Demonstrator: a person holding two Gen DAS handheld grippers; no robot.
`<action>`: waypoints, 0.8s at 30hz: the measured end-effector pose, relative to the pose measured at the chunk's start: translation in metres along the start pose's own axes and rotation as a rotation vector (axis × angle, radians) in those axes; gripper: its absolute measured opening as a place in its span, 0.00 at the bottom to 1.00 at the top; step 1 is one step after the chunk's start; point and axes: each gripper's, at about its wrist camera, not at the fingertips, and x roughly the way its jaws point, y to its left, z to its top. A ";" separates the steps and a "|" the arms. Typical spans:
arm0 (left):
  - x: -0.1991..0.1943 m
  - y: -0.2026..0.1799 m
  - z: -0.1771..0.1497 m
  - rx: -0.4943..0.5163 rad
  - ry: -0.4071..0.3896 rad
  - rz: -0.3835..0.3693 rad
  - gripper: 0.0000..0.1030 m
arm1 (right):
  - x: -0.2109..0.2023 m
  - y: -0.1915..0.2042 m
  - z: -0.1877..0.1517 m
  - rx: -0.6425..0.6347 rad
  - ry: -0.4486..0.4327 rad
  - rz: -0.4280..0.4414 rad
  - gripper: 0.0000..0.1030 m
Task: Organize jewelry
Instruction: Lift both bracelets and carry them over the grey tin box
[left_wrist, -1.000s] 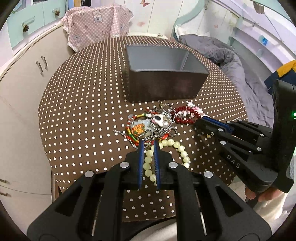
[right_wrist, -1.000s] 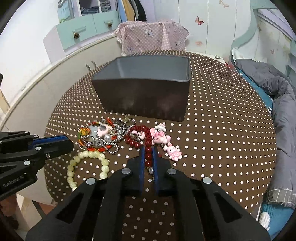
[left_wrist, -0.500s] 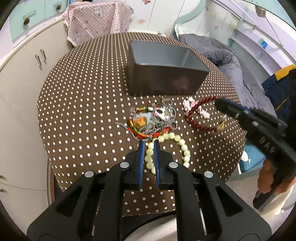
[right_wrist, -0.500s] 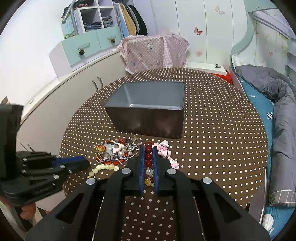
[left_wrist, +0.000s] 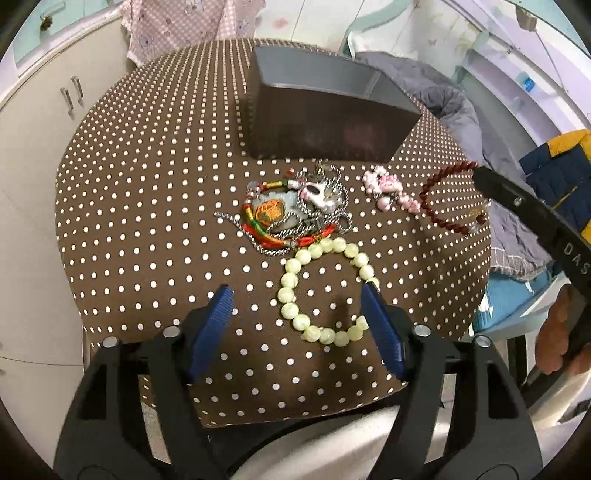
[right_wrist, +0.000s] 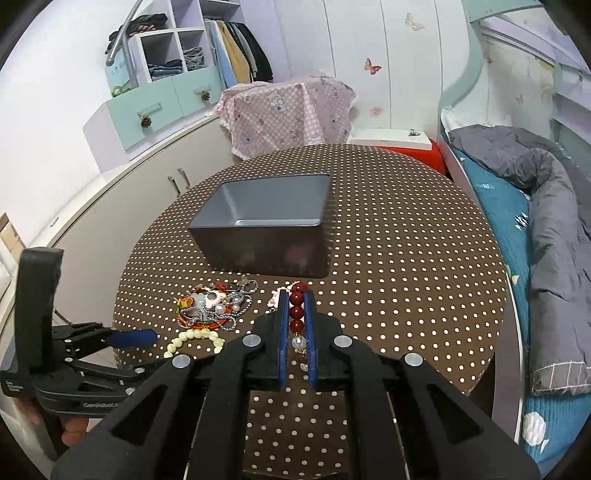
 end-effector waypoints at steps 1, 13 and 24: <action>0.002 -0.002 -0.001 0.015 0.005 0.027 0.68 | 0.000 -0.001 -0.001 0.002 0.001 -0.001 0.06; -0.003 -0.002 -0.004 0.059 -0.028 0.199 0.09 | -0.002 -0.006 -0.003 0.016 -0.003 0.000 0.06; -0.037 0.004 0.018 0.061 -0.138 0.168 0.09 | -0.019 -0.005 0.008 -0.012 -0.078 -0.012 0.06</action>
